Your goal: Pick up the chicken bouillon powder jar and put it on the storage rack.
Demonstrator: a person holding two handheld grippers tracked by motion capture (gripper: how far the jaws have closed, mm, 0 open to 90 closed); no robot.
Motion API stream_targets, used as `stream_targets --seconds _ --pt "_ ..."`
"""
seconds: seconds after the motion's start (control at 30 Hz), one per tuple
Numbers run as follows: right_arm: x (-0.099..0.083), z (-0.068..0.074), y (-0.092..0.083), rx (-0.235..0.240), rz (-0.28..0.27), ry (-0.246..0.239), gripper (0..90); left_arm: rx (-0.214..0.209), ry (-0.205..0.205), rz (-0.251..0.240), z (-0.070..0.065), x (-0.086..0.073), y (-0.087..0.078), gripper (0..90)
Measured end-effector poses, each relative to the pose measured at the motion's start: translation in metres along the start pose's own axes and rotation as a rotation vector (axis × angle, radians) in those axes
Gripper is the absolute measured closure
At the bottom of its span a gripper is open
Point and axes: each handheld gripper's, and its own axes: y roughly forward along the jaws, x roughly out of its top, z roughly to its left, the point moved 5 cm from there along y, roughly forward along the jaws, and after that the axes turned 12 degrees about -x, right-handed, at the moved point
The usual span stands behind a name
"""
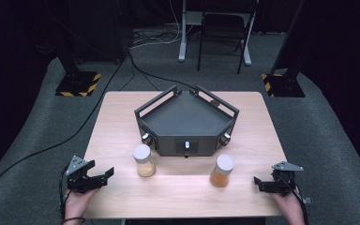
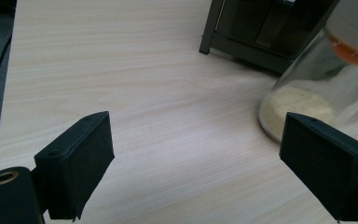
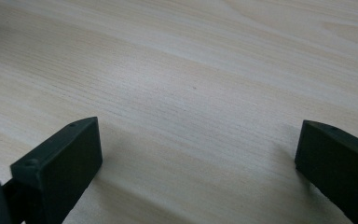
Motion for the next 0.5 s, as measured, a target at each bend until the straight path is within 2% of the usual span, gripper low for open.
stream_targets --seconds 0.23,0.5 --pt "0.0 0.001 0.0 -0.002 0.0 0.005 0.0 -0.036 0.042 -0.022 -0.011 0.009 -0.004 9.6" --pt "-0.002 0.001 -0.001 -0.002 -0.001 0.004 0.0 -0.091 0.092 -0.033 -0.026 0.019 -0.001 9.6"
